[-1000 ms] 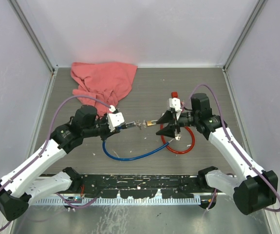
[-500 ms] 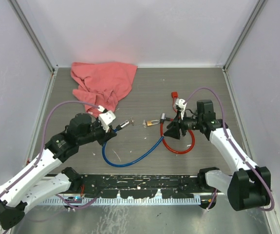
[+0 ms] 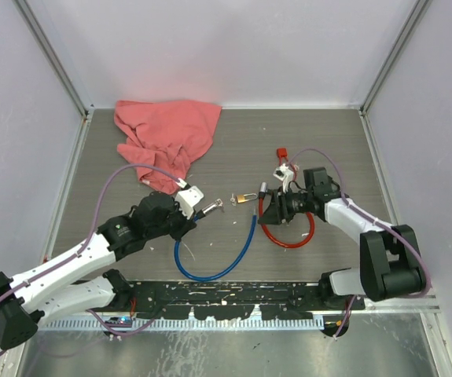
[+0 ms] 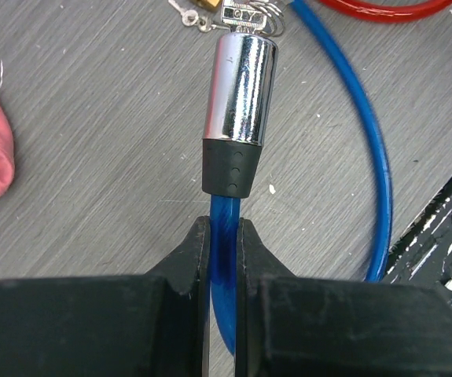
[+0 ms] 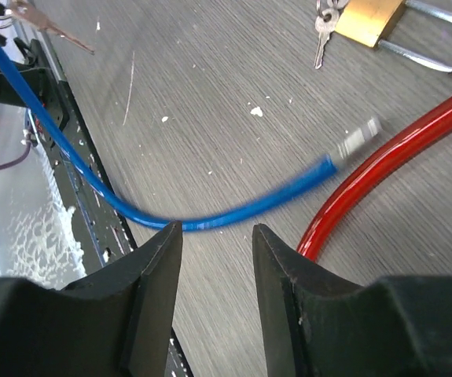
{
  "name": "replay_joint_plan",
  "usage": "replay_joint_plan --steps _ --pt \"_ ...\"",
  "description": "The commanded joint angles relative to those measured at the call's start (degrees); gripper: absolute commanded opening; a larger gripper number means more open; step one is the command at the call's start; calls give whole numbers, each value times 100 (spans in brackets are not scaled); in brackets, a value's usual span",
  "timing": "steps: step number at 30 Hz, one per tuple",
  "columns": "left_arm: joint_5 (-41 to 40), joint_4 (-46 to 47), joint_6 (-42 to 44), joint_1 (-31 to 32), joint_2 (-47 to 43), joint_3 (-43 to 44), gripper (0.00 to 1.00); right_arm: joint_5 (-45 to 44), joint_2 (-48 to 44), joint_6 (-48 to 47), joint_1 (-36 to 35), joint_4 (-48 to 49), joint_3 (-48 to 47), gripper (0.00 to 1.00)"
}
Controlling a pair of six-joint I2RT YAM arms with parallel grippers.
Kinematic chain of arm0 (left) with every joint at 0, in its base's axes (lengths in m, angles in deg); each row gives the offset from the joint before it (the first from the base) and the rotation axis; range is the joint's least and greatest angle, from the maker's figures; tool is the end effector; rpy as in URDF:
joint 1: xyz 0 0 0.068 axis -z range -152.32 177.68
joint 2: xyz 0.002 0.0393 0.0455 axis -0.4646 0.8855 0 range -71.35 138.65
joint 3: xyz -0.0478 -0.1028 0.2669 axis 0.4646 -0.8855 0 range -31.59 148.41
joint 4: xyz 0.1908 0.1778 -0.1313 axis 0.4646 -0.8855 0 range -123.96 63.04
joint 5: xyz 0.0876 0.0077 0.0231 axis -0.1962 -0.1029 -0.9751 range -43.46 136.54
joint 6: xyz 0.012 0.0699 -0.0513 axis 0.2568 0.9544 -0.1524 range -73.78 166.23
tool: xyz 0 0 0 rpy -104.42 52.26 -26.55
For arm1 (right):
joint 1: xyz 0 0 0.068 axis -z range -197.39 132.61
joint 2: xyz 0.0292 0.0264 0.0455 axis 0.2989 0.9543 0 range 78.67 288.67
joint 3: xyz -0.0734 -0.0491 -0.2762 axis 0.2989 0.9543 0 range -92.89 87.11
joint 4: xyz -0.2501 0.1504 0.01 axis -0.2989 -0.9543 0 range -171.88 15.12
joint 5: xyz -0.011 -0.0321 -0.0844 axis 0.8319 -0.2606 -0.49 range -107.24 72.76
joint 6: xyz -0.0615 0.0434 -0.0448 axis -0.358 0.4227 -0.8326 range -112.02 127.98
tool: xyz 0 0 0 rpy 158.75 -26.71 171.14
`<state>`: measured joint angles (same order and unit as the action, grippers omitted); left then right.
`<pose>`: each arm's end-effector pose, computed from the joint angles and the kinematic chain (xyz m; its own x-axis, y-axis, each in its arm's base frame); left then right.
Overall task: Lock with the key
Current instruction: Lock the lock.
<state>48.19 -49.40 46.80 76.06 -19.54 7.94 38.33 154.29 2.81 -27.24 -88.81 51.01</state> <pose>0.1672 -0.1916 0.2482 -0.3706 0.4323 -0.8221 0.7667 0.6419 -0.0081 0.2575 0.1097 0.1614 -0.7360 -0.1795 -0.6527 -0.6496 0.4588 0.6063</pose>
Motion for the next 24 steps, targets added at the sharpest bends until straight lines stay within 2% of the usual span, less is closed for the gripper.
replay_joint_plan --steps 1,6,10,13,16,19,24 --pt "-198 739 -271 40 -25 -43 0 -764 330 1075 -557 967 -15 47" --pt "-290 753 -341 45 -64 -83 0 -2054 796 1703 -1130 1296 -291 48" --pt "-649 708 -518 40 -228 -152 0 -2058 569 1558 -1148 1130 -408 48" --pt "-911 783 -675 41 -332 -231 0 -2267 126 1297 -1149 668 -472 48" --pt "-1057 834 -881 40 -340 -231 0 -3147 -101 1380 -1187 -109 -673 48" --pt "-1086 907 -1113 48 -319 -210 0 -3537 207 1542 -1316 -935 -1071 48" --pt "-1059 990 -1322 41 -316 -215 0 -4140 805 1975 -1942 -1461 -1410 41"
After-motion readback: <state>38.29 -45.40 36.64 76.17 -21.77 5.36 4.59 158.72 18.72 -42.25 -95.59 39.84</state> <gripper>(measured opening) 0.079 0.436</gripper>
